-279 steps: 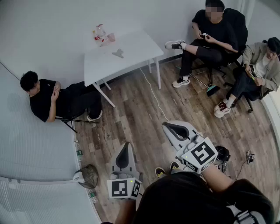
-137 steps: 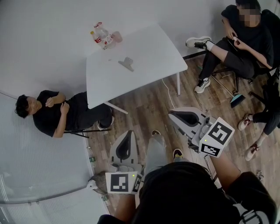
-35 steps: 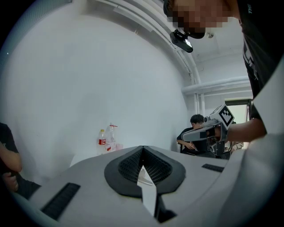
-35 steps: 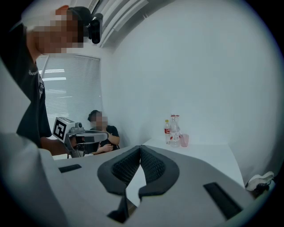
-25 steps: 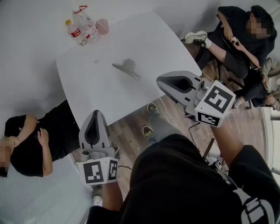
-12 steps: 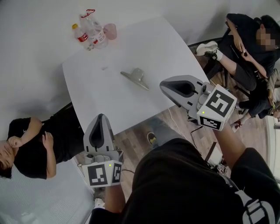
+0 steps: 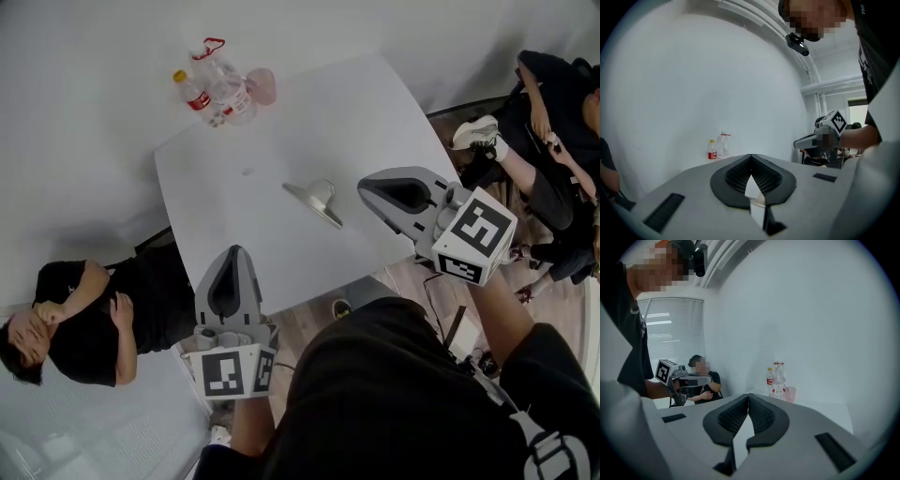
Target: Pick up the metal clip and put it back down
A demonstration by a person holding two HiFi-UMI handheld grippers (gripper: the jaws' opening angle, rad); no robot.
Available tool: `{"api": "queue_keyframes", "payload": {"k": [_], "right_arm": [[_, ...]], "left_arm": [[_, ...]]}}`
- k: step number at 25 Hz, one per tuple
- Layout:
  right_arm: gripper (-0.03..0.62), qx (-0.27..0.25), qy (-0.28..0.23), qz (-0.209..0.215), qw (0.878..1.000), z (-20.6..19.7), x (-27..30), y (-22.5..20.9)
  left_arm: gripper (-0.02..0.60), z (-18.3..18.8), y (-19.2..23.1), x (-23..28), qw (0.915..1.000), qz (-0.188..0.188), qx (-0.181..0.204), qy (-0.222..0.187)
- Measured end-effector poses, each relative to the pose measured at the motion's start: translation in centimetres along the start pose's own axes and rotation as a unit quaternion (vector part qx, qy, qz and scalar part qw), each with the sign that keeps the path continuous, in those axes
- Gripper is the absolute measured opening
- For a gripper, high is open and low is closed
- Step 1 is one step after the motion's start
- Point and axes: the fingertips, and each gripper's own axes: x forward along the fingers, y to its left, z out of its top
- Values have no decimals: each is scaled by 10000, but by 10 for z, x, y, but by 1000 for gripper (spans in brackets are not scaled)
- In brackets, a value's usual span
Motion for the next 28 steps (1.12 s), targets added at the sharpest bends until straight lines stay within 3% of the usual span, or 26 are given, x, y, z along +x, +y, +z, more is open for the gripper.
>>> {"api": "queue_keyframes", "payload": {"k": [17,28], "right_arm": [[18,480,448,475,9967,-22,35,-70],[20,723,792,1044,9887,-51,59,-81]], "left_arm": [[18,7,7,67,9992,320,34,235],[18,-6,18,89,9975,580,-75,404]]}}
